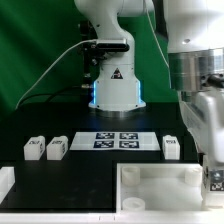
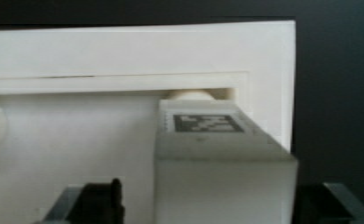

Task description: Assemble one leg

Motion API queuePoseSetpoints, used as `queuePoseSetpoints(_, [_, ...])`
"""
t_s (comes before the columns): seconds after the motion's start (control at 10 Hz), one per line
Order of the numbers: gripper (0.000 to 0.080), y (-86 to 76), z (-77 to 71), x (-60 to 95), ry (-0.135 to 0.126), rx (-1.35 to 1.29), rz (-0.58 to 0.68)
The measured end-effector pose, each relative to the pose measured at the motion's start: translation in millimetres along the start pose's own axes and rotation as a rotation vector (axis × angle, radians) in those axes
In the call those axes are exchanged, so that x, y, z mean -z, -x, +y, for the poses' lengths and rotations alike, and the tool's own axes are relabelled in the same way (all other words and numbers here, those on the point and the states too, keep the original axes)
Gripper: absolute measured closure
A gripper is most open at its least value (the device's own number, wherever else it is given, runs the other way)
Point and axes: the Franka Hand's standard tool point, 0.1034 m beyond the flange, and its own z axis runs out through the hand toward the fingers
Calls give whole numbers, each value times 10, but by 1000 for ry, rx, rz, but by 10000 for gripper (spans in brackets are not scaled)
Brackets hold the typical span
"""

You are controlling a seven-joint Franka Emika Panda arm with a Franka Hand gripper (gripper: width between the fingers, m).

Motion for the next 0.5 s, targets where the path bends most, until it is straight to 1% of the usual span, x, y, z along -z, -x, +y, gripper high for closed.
queuePoseSetpoints(0.1, [194,60,0,-2,0,191,-3])
queuePoseSetpoints(0.2, [194,104,5,4,3,412,-1])
queuePoseSetpoints(0.3, [159,143,22,-11,6,610,-5])
queuePoseSetpoints(0.5, [151,112,19,-10,7,811,-1])
